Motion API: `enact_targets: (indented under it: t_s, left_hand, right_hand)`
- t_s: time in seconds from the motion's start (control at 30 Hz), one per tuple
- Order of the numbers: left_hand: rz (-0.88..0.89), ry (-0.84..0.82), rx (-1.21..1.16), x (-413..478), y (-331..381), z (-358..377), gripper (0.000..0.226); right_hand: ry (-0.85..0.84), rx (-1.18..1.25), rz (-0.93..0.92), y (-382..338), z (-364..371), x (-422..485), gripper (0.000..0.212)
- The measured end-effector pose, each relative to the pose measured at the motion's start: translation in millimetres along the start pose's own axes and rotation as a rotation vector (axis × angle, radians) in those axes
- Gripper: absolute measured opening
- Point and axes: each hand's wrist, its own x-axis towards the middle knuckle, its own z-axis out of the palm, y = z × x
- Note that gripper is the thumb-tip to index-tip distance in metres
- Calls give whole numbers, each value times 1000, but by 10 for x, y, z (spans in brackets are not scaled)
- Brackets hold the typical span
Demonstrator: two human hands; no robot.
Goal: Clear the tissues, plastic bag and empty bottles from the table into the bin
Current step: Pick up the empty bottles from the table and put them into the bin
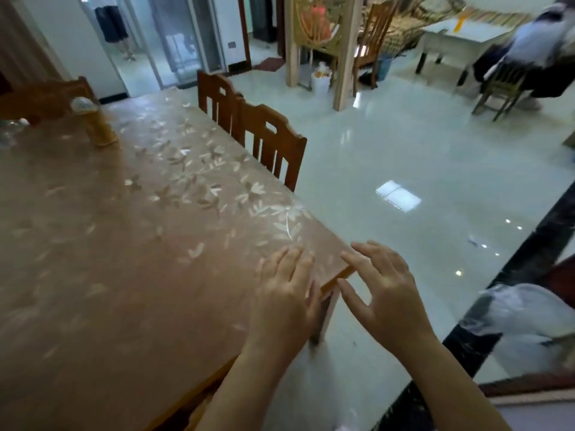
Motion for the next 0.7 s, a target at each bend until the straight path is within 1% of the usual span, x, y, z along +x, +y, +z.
enact_targets:
  t_s: [0.1, 0.3, 0.57, 0.7]
  left_hand:
    - [97, -12, -48, 511, 428, 435, 39]
    - [147, -48, -143, 1280, 1104, 1071, 40]
    - [214, -108, -216, 2086, 1498, 1916, 39]
    - [195, -121, -259, 2631, 1617, 2364, 40]
  right_hand:
    - [32, -61, 44, 626, -220, 156, 37]
    - [87, -115, 129, 1621, -510, 451, 36]
    - [96, -163, 303, 2577, -678, 746, 40]
    - [82, -197, 340, 3085, -659, 1063, 40]
